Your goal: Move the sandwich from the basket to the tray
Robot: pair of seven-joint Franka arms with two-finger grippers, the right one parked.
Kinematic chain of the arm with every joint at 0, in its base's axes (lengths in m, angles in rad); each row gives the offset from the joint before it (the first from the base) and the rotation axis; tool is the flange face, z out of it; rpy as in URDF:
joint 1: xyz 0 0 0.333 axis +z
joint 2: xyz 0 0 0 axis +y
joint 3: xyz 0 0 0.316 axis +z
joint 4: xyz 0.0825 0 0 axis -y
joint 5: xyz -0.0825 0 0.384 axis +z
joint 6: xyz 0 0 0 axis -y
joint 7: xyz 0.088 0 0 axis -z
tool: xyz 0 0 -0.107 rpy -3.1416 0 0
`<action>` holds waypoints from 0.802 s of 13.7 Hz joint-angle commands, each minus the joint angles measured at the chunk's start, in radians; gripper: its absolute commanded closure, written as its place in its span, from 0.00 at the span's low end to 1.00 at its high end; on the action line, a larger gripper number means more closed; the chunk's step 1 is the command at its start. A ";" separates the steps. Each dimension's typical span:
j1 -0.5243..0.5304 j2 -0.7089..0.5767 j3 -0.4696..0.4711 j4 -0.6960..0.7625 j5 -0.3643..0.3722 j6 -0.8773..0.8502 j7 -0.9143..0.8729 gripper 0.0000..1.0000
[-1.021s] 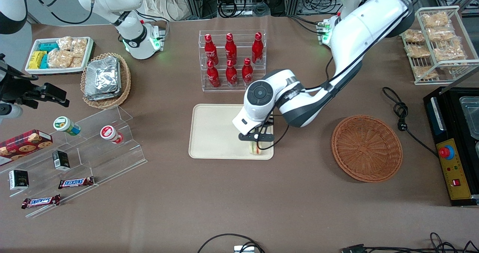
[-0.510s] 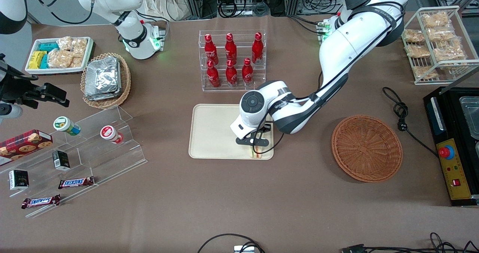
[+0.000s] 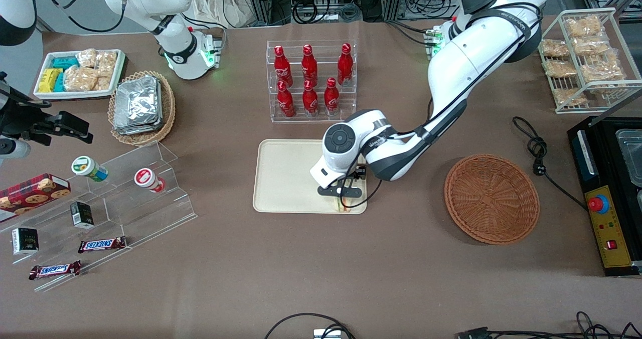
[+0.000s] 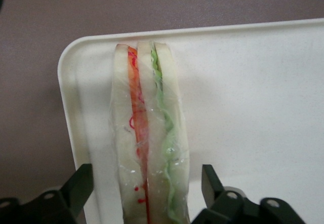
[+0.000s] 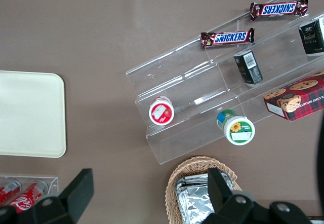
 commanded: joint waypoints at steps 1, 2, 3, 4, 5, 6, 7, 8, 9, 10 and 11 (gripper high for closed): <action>-0.016 -0.047 0.003 0.007 0.012 -0.039 -0.055 0.00; -0.013 -0.083 0.000 0.008 0.004 -0.052 -0.072 0.00; -0.007 -0.134 0.000 0.007 -0.004 -0.056 -0.089 0.00; 0.003 -0.186 0.001 0.007 -0.019 -0.063 -0.115 0.00; 0.022 -0.241 0.001 0.008 -0.052 -0.094 -0.130 0.00; 0.062 -0.298 0.000 0.005 -0.092 -0.127 -0.118 0.00; 0.105 -0.352 0.000 0.004 -0.135 -0.160 -0.104 0.00; 0.140 -0.407 0.003 0.004 -0.171 -0.190 -0.088 0.00; 0.203 -0.448 0.001 0.004 -0.186 -0.216 -0.055 0.00; 0.275 -0.476 -0.009 0.004 -0.209 -0.252 0.021 0.00; 0.343 -0.508 -0.025 0.005 -0.256 -0.301 0.123 0.00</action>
